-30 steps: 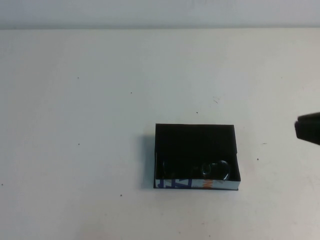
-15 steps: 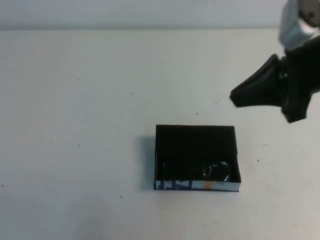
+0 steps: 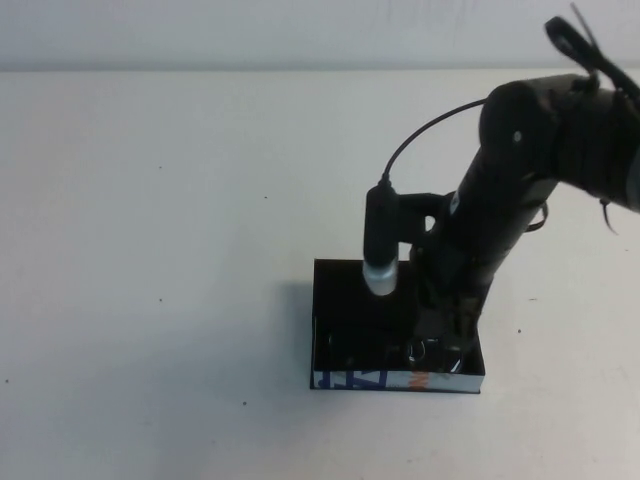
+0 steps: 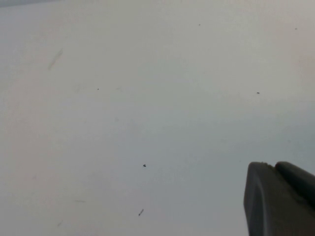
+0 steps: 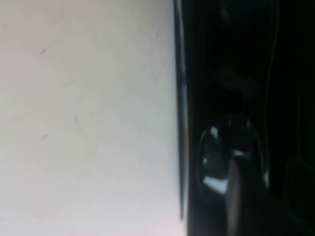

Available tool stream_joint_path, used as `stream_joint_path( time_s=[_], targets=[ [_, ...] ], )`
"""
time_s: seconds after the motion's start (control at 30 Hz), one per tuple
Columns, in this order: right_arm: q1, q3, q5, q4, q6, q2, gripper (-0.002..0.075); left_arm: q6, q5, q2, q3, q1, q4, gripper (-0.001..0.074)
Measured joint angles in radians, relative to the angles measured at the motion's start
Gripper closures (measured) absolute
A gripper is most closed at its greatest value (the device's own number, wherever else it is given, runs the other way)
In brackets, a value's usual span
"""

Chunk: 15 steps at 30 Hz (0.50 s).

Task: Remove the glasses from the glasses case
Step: Pick up the glasses from the glasses case

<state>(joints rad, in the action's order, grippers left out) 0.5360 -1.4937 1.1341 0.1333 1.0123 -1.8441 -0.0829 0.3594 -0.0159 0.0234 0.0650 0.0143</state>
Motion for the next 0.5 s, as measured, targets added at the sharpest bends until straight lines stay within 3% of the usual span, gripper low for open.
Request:
stream_joint_path(
  time_s=[0.17, 0.5],
  targets=[
    [0.039, -0.002, -0.142, -0.01, -0.002, -0.048, 0.0388, 0.0, 0.0, 0.0, 0.0, 0.0, 0.0, 0.0739],
    [0.058, -0.003, -0.18, -0.012, -0.002, -0.118, 0.0356, 0.0, 0.0, 0.0, 0.0, 0.0, 0.0, 0.0739]
  ],
)
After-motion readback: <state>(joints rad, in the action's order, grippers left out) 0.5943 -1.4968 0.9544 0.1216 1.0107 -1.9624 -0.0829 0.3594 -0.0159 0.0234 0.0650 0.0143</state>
